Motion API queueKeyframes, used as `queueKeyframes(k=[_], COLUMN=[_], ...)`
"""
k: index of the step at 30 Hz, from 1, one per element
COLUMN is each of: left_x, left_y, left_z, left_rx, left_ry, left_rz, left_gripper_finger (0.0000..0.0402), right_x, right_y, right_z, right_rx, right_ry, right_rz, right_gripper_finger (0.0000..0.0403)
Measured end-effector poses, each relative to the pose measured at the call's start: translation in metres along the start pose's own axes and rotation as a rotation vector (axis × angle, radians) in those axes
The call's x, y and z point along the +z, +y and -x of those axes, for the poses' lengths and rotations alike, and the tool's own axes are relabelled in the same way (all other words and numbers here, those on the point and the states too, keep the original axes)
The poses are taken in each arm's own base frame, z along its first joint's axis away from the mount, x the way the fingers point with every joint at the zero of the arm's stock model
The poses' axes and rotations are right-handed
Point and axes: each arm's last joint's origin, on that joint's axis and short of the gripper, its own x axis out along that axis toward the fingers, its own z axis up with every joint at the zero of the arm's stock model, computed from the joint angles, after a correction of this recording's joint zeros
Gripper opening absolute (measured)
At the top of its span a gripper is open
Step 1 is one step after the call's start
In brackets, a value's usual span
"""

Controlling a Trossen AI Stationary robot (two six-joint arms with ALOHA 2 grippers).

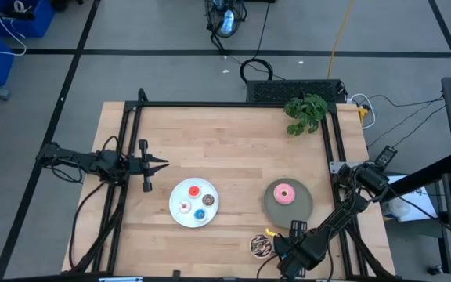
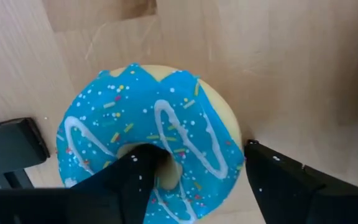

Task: Pick & Place donuts
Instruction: Put the large blue donut on the gray plate

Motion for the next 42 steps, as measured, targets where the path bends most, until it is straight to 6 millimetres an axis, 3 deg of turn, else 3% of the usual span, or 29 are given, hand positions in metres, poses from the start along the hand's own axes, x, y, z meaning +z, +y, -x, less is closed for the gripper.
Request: queueKeyframes(k=[9, 20, 34, 42], left_x=[0.0, 0.0, -0.001, -0.001], left_y=[0.0, 0.0, 0.0, 0.0], left_z=[0.0, 0.0, 0.0, 0.0], left_rx=[0.0, -0.002, -0.004, -0.004], left_ry=[-0.001, 0.003, 0.004, 0.007], left_rz=[0.0, 0.022, 0.019, 0.022], left_gripper_finger=[0.0047, 0.0047, 0.0047, 0.0047], right_x=[0.005, 0.012, 0.0, -0.005], right_y=[-0.007, -0.03, -0.091, -0.116], right_z=[-0.004, 0.03, 0.116, 0.131], right_rx=[0.038, 0.055, 0.074, 0.078], right_ry=[0.045, -0.003, -0.221, -0.19], right_rz=[-0.048, -0.056, -0.088, -0.168], right_gripper_finger=[0.0148, 0.0011, 0.0013, 0.001])
